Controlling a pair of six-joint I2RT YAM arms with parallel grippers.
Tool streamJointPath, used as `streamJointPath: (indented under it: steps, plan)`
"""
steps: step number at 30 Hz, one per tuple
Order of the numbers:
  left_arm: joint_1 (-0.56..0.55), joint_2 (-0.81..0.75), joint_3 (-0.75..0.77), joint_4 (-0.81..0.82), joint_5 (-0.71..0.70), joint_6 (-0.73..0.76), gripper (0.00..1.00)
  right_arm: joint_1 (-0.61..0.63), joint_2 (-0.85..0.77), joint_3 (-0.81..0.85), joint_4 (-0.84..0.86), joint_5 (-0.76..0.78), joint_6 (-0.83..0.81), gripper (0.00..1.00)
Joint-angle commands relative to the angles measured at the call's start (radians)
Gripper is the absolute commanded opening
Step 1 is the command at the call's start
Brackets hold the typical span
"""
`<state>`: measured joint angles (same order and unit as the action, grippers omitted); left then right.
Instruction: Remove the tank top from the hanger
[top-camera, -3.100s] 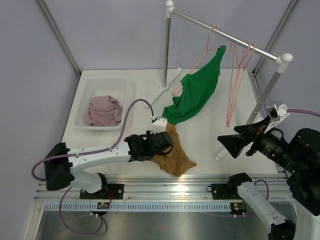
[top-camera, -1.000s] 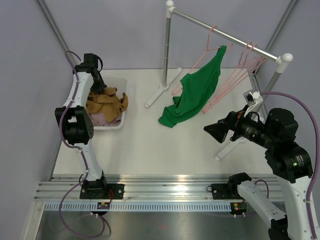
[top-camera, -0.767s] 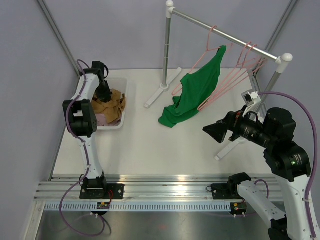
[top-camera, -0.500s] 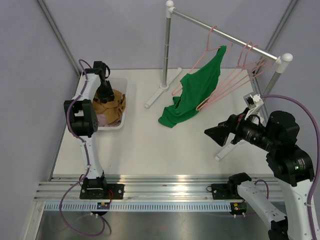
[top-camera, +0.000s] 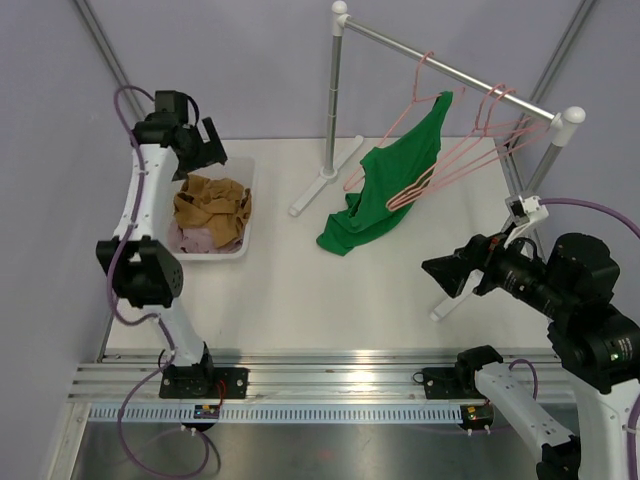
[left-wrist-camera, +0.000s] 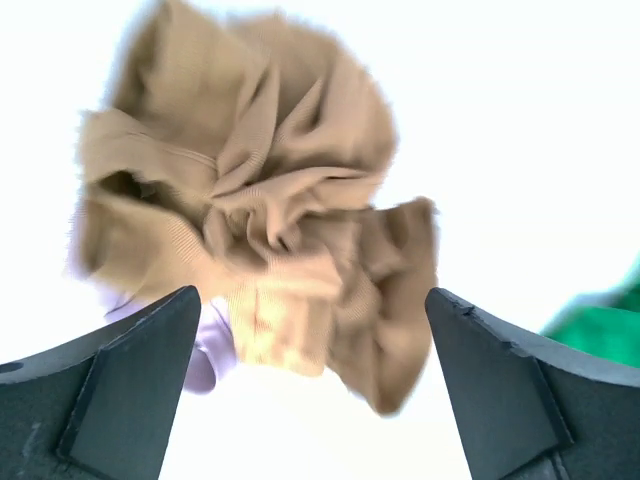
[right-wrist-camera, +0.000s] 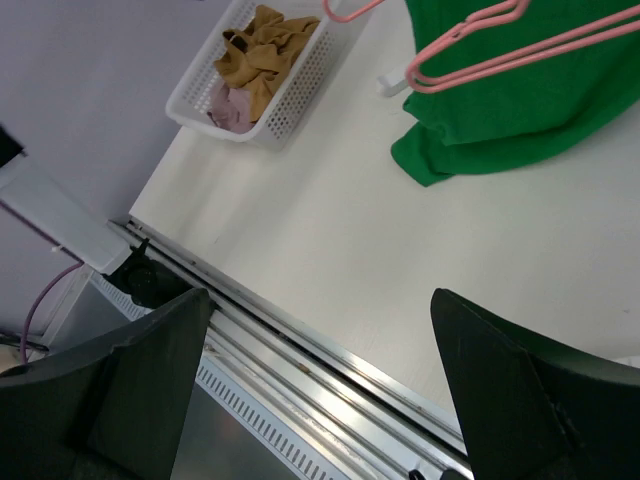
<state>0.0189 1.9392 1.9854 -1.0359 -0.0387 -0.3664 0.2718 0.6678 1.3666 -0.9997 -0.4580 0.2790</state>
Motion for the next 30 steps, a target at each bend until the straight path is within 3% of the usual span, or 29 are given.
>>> streamJointPath:
  steps: [1, 5, 11, 14, 21, 30]
  plan:
    - [-0.039, -0.282, 0.023, 0.034, -0.035, 0.024, 0.99, 0.003, 0.018, 0.093, -0.033, 0.181, -0.023, 1.0]
    - [-0.161, -0.494, -0.046, -0.006, -0.191, 0.064, 0.99, 0.006, 0.035, 0.117, -0.05, 0.48, -0.006, 0.99]
    - [-0.292, -0.967, -0.412, 0.086, -0.32, 0.067, 0.99, 0.007, 0.033, 0.075, -0.027, 0.588, -0.06, 0.99]
    - [-0.306, -1.153, -0.586, 0.1, -0.368, 0.063, 0.99, 0.015, 0.035, 0.066, -0.033, 0.654, -0.101, 0.99]
    - [-0.306, -1.355, -0.731, -0.056, -0.455, 0.054, 0.99, 0.046, 0.0, 0.031, -0.054, 0.771, -0.133, 0.99]
    - [-0.306, -1.553, -0.845, -0.041, -0.282, 0.093, 0.99, 0.047, -0.131, -0.09, -0.06, 0.722, -0.112, 0.99]
